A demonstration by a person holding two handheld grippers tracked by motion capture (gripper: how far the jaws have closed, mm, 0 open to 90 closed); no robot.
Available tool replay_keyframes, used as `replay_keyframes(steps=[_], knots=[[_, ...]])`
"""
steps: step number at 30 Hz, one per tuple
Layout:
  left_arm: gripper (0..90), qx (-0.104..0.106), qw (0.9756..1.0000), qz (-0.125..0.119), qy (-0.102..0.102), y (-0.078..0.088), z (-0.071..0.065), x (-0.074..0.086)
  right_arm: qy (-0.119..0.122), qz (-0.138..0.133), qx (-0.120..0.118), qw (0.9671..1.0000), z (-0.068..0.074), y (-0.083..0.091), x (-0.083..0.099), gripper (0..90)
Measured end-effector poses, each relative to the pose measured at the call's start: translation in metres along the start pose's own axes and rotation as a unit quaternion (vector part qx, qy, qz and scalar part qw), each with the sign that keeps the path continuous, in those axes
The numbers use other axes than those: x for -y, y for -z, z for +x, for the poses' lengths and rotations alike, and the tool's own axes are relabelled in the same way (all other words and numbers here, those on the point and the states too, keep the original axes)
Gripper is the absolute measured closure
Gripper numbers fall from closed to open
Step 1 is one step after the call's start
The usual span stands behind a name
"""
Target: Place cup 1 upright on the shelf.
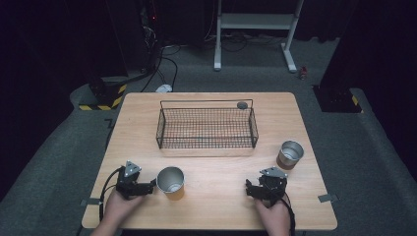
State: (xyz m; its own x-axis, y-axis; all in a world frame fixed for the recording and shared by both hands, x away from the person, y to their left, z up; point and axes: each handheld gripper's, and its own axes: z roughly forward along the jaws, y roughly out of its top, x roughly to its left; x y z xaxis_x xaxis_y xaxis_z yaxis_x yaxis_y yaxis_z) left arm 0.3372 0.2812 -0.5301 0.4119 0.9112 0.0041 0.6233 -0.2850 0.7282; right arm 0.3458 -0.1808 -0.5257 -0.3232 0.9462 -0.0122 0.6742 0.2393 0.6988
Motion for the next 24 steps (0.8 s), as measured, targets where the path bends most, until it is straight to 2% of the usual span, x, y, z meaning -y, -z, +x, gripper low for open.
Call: replay_keyframes(steps=[21,24], knots=[[10.5,-0.009,1.0000,0.002,0.001,0.0011,-0.0014,0.0004,0.001,0.000,-0.002,1.0000,-0.0002,-0.0001,-0.0001,8.6],[10.3,-0.002,1.0000,0.010,-0.002,0.0027,-0.0010,0.0002,0.001,0.000,-0.001,1.0000,-0.0002,-0.0001,-0.0001,8.6]])
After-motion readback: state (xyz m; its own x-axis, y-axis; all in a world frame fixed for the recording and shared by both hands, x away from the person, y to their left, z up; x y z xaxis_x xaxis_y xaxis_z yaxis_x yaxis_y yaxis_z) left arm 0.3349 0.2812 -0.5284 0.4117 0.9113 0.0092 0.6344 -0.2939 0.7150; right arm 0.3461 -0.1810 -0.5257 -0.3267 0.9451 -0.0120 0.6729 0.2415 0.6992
